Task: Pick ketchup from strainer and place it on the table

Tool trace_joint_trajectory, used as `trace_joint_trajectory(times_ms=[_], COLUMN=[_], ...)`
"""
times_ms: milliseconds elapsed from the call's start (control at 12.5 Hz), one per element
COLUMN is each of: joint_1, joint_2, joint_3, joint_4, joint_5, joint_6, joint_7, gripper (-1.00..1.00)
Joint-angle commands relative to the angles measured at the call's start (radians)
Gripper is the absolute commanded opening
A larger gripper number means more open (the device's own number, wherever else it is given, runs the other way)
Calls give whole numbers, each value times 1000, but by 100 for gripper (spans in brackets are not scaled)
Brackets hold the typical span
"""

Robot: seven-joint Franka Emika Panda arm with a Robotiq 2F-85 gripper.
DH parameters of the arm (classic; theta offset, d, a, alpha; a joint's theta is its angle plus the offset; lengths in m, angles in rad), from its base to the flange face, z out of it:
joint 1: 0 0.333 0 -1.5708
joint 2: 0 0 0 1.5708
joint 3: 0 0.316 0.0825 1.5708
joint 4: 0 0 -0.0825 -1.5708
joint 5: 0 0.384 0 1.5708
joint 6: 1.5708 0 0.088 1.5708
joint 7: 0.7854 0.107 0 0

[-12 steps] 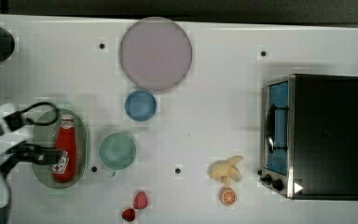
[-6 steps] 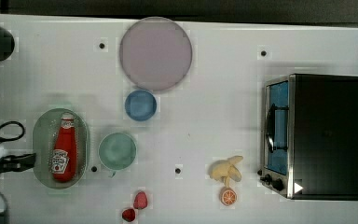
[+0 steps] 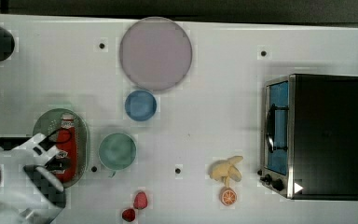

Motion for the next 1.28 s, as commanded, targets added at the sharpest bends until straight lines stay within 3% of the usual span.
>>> trace_joint_trajectory(times_ms=[80, 480, 800, 880, 1120, 1280], joint_1=[8, 24, 75, 91, 119, 114], joint_2=[69, 212, 299, 317, 338, 315], joint_3=[-2, -46, -108, -120, -144, -137], joint_4=[10, 29, 80, 94, 113, 111], joint_5=[-49, -222, -315, -323, -323, -321], joint_6=[61, 128, 136, 136, 139, 138], joint_7=[134, 229, 290, 302, 303, 303], gripper=[100, 100, 100, 91, 21, 21])
